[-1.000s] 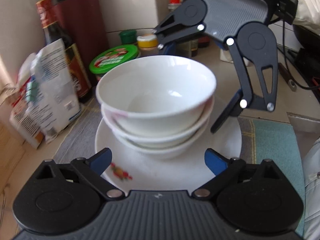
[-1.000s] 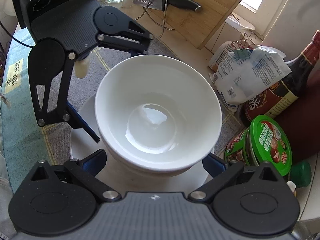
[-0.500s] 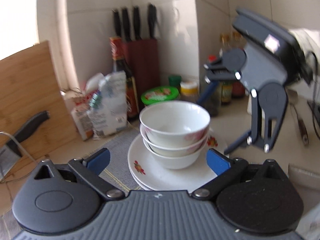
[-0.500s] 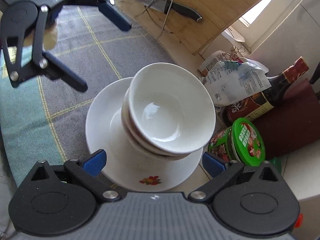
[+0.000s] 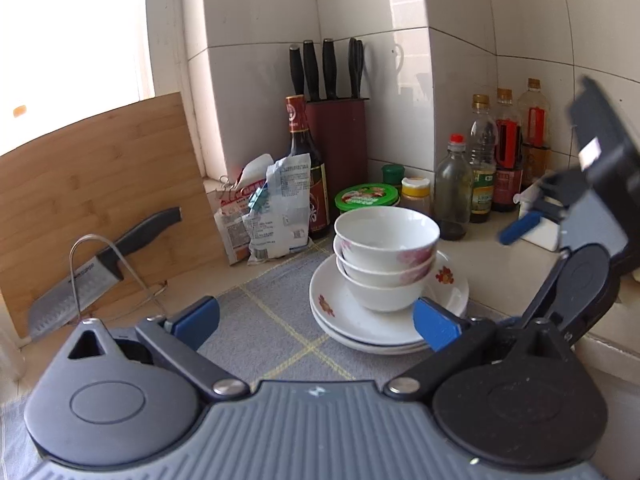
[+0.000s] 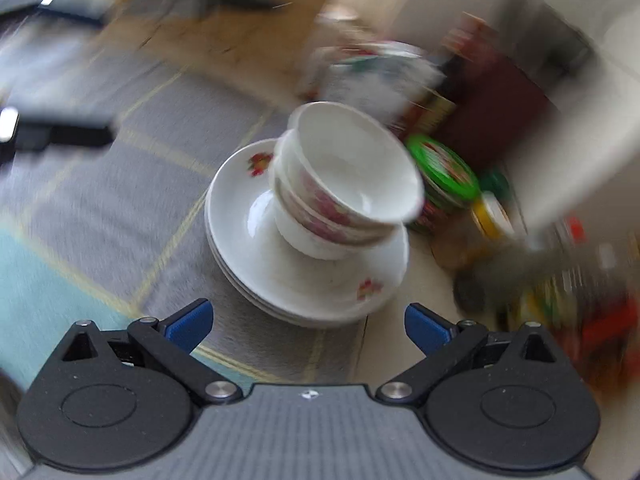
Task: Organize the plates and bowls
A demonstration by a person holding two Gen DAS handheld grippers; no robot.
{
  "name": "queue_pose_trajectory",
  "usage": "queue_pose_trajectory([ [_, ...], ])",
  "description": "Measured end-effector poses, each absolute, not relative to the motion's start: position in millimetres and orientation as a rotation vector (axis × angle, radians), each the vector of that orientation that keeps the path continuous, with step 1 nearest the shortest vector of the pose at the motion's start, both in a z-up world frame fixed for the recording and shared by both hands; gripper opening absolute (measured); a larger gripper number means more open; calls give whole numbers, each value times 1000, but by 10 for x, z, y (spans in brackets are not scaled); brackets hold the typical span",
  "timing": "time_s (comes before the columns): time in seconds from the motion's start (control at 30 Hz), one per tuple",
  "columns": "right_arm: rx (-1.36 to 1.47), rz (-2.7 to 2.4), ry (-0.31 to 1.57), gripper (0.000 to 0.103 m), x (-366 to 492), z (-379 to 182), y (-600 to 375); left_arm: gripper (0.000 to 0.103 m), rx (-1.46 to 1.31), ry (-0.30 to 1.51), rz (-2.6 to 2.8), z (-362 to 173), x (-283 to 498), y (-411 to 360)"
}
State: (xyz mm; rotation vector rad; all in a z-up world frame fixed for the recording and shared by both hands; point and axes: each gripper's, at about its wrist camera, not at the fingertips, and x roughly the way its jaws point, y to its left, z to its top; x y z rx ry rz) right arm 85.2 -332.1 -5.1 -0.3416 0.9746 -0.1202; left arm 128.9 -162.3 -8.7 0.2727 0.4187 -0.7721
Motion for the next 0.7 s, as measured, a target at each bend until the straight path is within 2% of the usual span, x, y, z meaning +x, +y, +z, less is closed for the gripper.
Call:
queue_pose_trajectory([
  [0.13,-22,-324,946,103,558,-4,-3310,102,264,498,-726,-49,1237,-1579],
  [0.3,233,-482,912,103,250,50,-3248,102,240,561,-645,49,1196,-1518],
  [0.5,361,-509,828,103,79,227,-3207,102,223,637,-577,150,1205,-1538],
  [0.7,355,-501,780,103,106,417,-3250,102,226,634,-562,252,1144,-1641],
])
